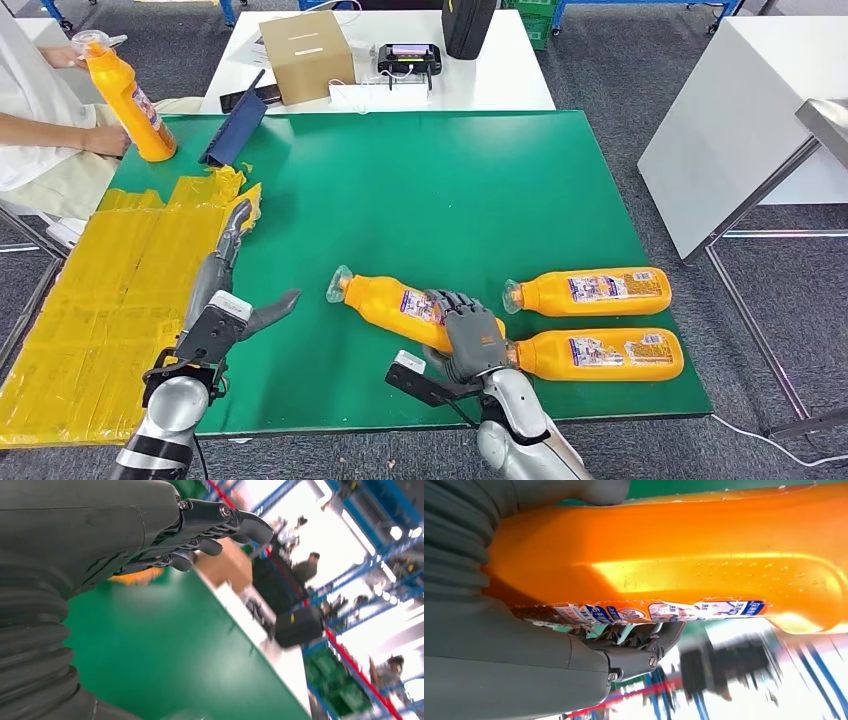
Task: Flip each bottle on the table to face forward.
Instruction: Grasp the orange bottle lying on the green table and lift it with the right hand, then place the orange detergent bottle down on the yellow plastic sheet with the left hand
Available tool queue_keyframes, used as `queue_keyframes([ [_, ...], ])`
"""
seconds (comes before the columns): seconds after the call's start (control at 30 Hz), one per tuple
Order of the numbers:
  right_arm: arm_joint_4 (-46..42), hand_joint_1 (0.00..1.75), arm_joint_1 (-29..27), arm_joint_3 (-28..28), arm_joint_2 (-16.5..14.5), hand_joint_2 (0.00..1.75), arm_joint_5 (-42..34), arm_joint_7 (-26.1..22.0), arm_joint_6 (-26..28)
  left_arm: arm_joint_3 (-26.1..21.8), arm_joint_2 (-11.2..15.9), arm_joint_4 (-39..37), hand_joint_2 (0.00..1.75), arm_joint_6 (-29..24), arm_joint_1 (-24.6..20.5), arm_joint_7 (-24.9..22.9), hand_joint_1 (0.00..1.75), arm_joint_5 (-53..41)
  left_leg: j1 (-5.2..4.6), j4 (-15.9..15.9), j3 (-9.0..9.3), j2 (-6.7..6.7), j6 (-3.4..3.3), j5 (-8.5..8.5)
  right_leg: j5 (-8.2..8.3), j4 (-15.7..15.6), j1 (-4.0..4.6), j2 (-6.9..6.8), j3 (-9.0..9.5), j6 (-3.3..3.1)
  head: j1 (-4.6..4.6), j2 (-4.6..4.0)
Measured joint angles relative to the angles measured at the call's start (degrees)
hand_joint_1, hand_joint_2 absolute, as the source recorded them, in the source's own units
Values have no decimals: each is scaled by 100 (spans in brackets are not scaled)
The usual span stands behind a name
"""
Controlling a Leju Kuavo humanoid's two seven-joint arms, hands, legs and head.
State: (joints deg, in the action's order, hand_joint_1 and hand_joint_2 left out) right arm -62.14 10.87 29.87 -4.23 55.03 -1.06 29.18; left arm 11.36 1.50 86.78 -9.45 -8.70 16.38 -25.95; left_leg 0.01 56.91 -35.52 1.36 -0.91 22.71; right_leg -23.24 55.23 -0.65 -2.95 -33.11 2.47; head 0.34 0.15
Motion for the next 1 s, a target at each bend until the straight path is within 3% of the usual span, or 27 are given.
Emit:
queue_keyframes([
  [0.13,-893,175,-379,-383,-70,175,-551,-702,677,167,-19,58,175,539,218,109,0,647,0,0,-8,1,5,7,-8,0,0,0,-9,0,0,0],
  [0.33,-1786,175,-665,-794,-122,175,-1114,-1254,968,446,-77,62,175,974,514,234,0,1281,0,-1,-20,2,7,13,-12,-1,0,1,-25,-2,2,0],
  [0.6,-1980,175,-697,-789,-209,175,-1484,-1394,337,695,-113,47,175,1479,589,240,0,1829,2,-2,-21,2,8,11,-11,-1,2,1,-23,-3,1,0],
  [0.87,-1707,175,-603,-472,-335,175,-1593,-1506,76,830,-133,47,175,1551,554,248,0,1918,2,-2,-23,1,8,11,-12,-1,1,0,-26,-4,2,0],
  [1.0,-1493,175,-503,-235,-377,175,-1647,-1578,-359,902,-133,38,175,1639,488,248,0,2060,2,-2,-25,2,8,11,-12,-1,2,0,-27,-4,1,0],
])
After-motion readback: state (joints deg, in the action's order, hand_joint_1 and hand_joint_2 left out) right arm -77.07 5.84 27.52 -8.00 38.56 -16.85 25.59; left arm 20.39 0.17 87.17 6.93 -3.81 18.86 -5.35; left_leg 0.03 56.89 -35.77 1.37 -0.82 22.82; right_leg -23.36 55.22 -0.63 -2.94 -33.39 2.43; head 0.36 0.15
